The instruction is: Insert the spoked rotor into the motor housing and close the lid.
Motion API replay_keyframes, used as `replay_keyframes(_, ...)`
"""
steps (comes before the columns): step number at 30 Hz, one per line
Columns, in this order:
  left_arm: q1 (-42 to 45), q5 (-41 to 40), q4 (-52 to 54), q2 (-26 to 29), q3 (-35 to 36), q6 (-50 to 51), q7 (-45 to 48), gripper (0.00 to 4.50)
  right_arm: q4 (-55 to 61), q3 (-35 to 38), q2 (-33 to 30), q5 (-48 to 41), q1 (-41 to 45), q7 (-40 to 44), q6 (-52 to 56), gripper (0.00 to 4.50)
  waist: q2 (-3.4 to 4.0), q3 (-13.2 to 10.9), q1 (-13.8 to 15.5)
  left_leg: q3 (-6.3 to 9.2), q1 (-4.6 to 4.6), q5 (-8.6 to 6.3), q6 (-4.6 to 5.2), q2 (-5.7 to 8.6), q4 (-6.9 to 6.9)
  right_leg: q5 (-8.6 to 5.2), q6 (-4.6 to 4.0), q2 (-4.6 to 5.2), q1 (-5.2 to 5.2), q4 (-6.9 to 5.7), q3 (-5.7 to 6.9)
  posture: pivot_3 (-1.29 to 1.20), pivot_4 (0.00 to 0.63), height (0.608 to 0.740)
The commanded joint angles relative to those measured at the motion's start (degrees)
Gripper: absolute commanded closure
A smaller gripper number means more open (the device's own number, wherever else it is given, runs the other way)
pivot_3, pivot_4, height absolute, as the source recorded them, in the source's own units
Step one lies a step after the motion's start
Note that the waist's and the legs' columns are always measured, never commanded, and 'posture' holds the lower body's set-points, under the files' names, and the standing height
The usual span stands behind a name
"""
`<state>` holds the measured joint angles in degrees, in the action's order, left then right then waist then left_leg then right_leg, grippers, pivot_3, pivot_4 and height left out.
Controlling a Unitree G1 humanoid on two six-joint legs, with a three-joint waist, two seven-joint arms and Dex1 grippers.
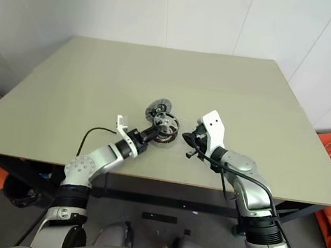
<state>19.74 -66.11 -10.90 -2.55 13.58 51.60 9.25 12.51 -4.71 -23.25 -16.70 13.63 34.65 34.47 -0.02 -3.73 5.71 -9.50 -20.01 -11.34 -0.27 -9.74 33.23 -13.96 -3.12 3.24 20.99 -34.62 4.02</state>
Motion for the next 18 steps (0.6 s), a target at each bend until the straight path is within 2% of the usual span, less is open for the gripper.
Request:
replay_keyframes(1, 0.9, -0.3, 1.3, -0.2, 0.5, 1.0, 0.6, 4.10, 2.7, 0.6, 0.1, -0.5, 0.8, -0.2, -1.2, 4.50, 0.00, 0.0, 0.0, 0.00, 0.00, 0.00, 0.00, 0.00, 0.01, 0.01, -0.01, 0.00, 0.00, -0.01, 0.00, 0.00, 0.000, 0.740)
replay_keyframes(18, 0.0, 1.6, 1.0, -0.4, 2.0, 2.7, -0.3, 4.10, 2.2, 0.5, 0.6, -0.4, 2.0, -0.9, -1.0, 4.50, 0.00, 0.0, 0.0, 0.00, 0.01, 0.00, 0.01, 0.00, 0.04, 0.08, -0.15, 0.01, -0.01, -0.03, 0.00, 0.00, 0.000, 0.740)
